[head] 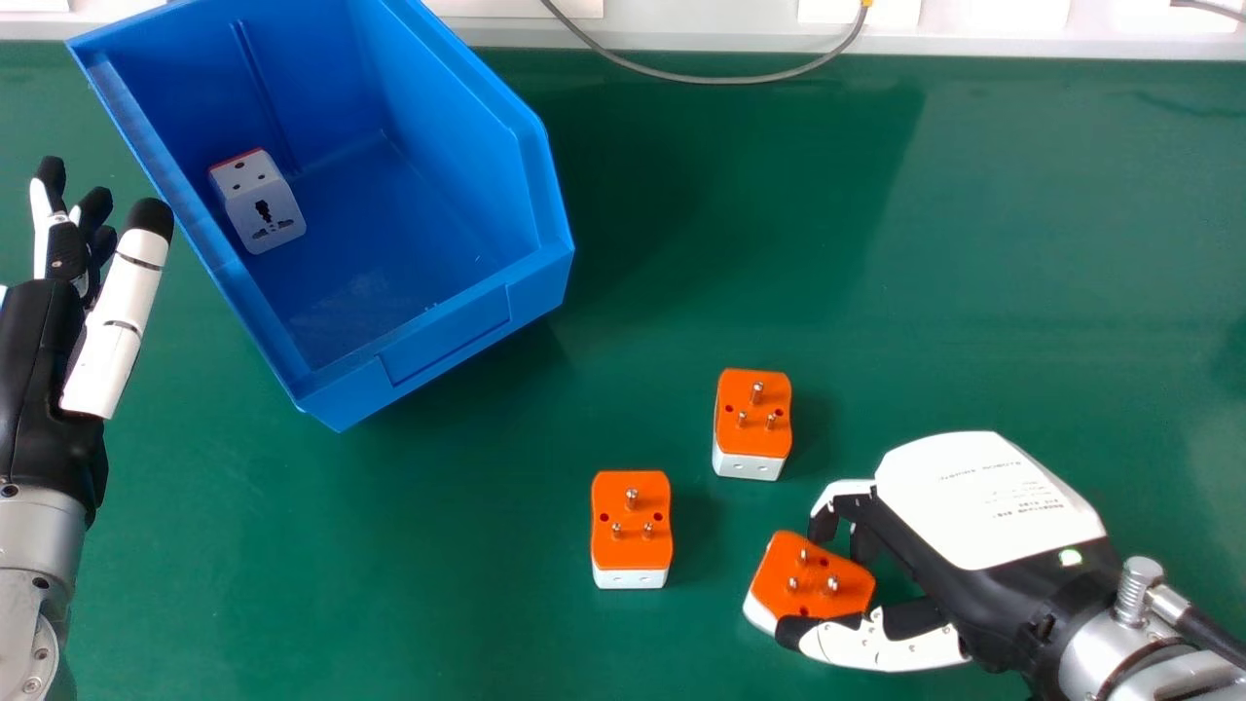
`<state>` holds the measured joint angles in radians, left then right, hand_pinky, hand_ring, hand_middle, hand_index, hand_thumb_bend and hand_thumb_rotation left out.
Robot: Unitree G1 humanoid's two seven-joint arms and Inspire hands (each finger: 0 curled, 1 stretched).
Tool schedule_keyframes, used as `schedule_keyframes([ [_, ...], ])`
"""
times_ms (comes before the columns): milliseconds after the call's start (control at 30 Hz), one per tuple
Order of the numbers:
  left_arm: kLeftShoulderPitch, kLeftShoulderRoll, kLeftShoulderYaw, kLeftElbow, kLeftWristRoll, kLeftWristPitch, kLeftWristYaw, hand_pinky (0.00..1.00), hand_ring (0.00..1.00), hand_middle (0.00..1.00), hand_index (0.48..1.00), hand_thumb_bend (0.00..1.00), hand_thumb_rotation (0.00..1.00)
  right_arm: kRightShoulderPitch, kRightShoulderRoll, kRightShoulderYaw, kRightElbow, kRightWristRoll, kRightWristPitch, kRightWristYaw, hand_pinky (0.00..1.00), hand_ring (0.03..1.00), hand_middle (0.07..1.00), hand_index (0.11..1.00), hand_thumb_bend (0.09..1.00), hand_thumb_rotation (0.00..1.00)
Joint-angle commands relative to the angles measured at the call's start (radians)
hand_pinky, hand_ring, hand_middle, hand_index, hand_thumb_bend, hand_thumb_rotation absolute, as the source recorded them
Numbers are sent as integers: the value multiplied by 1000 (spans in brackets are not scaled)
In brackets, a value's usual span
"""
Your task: Pick all objects and put in blue box
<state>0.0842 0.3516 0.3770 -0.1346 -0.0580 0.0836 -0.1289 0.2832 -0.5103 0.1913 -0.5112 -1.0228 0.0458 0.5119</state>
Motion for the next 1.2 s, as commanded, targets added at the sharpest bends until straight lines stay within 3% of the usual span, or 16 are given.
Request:
schedule_keyframes([
  [0, 6, 17, 3, -29, 7, -24, 0, 954, 997, 1000, 1000, 595, 892, -16, 6, -10, -23, 16, 15, 14, 256, 299, 358, 473, 477, 151],
  [67, 6, 16, 4, -29, 8, -23, -1, 953, 997, 1000, 1000, 601, 896, -23, 3, -7, -24, 11, 23, 30, 258, 301, 398, 485, 493, 78],
  [233, 6, 15, 6, -31, 5, -33, -3, 952, 997, 1000, 1000, 611, 903, -45, -10, 5, -34, -17, 35, 85, 281, 317, 423, 501, 503, 20],
  [667, 3, 17, 7, 9, 7, -85, -5, 941, 989, 999, 995, 671, 899, -43, -10, 7, -50, -24, 50, 111, 325, 356, 431, 517, 505, 0],
  [1000, 5, 17, 10, 17, -1, -93, -11, 944, 988, 1000, 995, 691, 903, -24, -31, -18, -49, 2, 14, 59, 331, 376, 466, 491, 511, 0],
  [1167, 6, 17, 11, 8, -12, -75, -18, 953, 991, 1000, 995, 682, 903, -35, -46, -29, 2, 1, -31, -33, 324, 379, 472, 486, 511, 0],
])
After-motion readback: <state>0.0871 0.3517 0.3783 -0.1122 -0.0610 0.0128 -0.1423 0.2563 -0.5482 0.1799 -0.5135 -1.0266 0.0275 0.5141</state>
